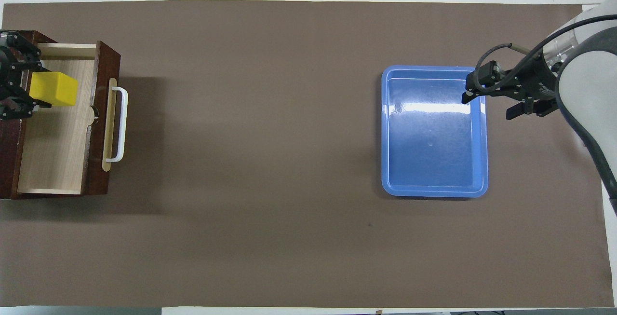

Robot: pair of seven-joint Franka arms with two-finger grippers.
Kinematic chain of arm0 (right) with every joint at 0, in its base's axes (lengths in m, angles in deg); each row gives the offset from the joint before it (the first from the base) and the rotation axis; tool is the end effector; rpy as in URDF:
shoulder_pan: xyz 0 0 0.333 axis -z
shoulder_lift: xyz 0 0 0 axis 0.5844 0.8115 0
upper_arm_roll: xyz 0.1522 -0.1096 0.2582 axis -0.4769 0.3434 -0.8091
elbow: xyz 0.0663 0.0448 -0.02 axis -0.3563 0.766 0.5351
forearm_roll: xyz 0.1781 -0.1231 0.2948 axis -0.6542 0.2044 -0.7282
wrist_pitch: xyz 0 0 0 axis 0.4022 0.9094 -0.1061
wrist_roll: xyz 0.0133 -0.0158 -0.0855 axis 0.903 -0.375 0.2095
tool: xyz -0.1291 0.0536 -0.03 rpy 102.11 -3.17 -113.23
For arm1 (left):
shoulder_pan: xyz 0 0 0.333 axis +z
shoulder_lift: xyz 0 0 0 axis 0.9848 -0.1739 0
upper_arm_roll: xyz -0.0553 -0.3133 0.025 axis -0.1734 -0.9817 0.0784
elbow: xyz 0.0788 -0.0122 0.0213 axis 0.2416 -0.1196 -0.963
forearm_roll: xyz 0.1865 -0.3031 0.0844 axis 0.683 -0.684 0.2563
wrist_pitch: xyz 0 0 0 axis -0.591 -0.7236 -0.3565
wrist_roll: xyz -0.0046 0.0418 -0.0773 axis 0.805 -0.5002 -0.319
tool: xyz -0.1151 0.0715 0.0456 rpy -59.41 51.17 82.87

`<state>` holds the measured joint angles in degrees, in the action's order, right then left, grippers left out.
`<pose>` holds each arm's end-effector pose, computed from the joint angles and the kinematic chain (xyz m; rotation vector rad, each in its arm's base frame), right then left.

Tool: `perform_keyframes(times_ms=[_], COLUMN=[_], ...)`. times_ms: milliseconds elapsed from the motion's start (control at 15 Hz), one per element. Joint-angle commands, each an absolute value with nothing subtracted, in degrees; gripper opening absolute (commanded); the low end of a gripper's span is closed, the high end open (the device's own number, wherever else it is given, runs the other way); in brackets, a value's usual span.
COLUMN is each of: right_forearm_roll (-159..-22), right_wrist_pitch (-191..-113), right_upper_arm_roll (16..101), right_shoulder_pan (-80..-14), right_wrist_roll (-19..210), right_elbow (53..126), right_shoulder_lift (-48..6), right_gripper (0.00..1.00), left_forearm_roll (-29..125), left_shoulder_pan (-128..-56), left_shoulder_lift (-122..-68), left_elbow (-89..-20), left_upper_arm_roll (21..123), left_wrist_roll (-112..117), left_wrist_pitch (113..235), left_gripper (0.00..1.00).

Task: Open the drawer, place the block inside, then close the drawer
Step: 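Carry the cube into the drawer with the left gripper while the right gripper withdraws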

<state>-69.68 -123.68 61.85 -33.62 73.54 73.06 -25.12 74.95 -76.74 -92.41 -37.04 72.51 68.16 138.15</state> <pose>0.5696 0.0369 0.5126 -2.9573 0.3218 0.2641 0.5811 0.0121 0.5282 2.3685 2.0319 0.0913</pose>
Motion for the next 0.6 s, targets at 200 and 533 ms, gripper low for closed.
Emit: perform_keyframes(times_ms=[200, 533], right_forearm_roll=[-60.76, -57.59], right_wrist_pitch=[-121.85, -117.28], right_upper_arm_roll=[61.36, 61.45], right_shoulder_pan=[-32.33, -32.77], right_wrist_roll=[91.32, 93.87], right_elbow=[75.63, 75.99], right_shoulder_lift=[-33.87, -39.94], right_gripper=[1.00, 1.00], left_forearm_roll=[75.69, 75.69], left_shoulder_pan=[-74.19, -72.96], left_shoulder_lift=[-86.29, -87.44], left_elbow=[-51.39, -53.25], left_upper_arm_roll=[71.66, 71.93], left_wrist_roll=[64.74, 64.46], left_wrist_pitch=[147.86, 150.93], left_gripper=[0.00, 0.00])
